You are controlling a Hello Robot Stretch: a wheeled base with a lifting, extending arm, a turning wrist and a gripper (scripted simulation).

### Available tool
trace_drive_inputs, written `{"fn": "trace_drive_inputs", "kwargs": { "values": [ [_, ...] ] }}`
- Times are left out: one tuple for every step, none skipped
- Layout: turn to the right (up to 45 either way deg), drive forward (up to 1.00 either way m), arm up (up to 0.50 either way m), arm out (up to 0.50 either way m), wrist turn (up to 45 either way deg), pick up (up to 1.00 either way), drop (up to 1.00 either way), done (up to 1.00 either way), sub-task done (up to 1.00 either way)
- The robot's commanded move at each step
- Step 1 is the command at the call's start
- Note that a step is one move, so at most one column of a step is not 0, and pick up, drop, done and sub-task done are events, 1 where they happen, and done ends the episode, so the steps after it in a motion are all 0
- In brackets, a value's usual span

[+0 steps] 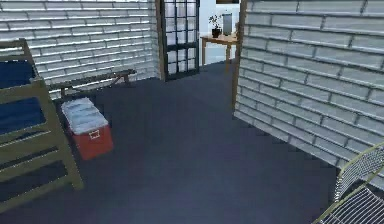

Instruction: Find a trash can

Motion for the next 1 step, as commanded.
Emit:
{"fn": "trace_drive_inputs", "kwargs": {
  "values": [
    [0.0,1.00,0.00,0.00,0.0,0.00,0.00,0.00,0.00]
  ]
}}
